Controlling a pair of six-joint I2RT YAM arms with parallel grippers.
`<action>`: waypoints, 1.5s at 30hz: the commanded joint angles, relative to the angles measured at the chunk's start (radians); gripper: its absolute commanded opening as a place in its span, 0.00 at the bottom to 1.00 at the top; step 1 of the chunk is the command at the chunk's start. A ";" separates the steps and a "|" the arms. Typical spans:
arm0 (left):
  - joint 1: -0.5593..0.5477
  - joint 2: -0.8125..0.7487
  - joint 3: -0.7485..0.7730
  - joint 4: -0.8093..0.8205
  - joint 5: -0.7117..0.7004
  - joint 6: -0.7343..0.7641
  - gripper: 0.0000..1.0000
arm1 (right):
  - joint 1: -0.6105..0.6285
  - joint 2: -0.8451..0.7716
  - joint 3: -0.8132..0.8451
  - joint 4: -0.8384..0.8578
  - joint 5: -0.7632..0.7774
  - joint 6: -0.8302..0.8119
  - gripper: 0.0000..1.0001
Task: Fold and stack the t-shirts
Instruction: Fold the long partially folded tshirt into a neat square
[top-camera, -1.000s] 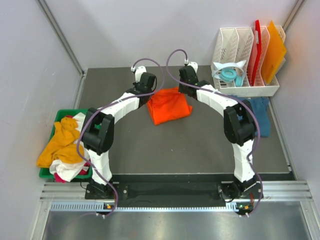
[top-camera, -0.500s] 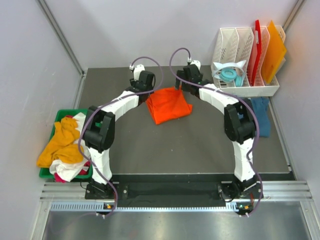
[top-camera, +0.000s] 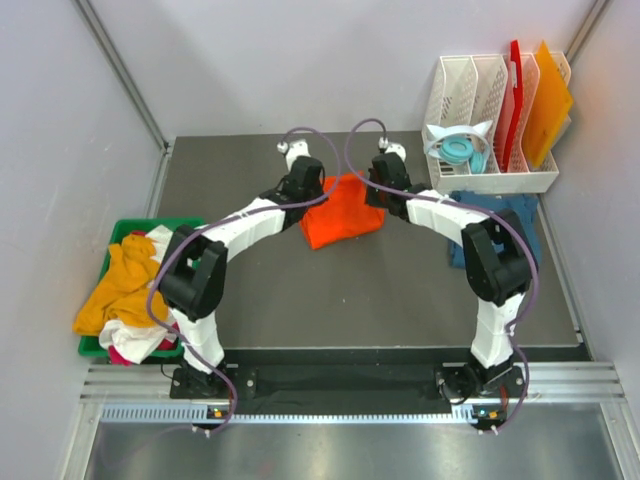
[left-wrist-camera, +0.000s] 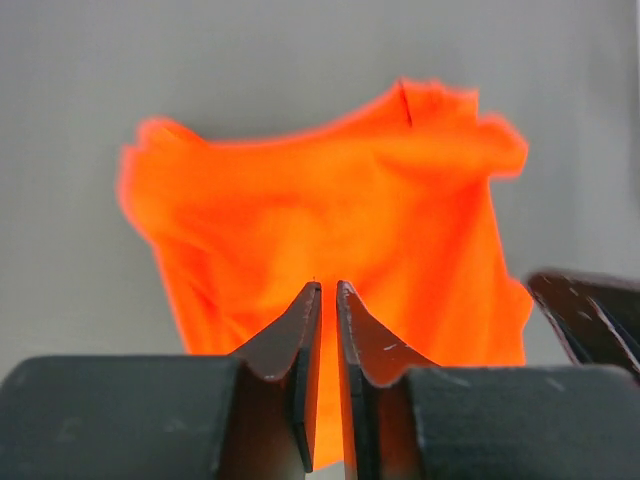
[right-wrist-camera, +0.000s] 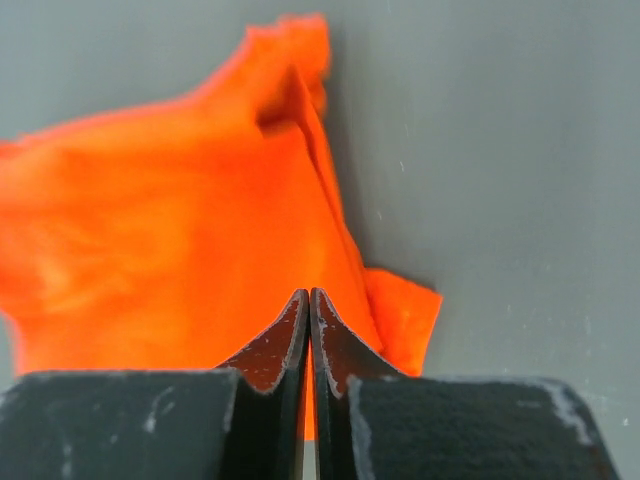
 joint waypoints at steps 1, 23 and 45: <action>-0.002 0.085 -0.015 0.053 0.099 -0.036 0.14 | 0.008 0.055 0.007 0.036 -0.011 -0.007 0.00; -0.011 0.053 -0.163 -0.161 0.151 -0.093 0.12 | 0.072 -0.077 -0.304 -0.104 -0.026 0.120 0.00; -0.146 -0.309 -0.282 -0.162 -0.050 -0.063 0.20 | 0.239 -0.320 -0.230 -0.242 0.152 0.073 0.32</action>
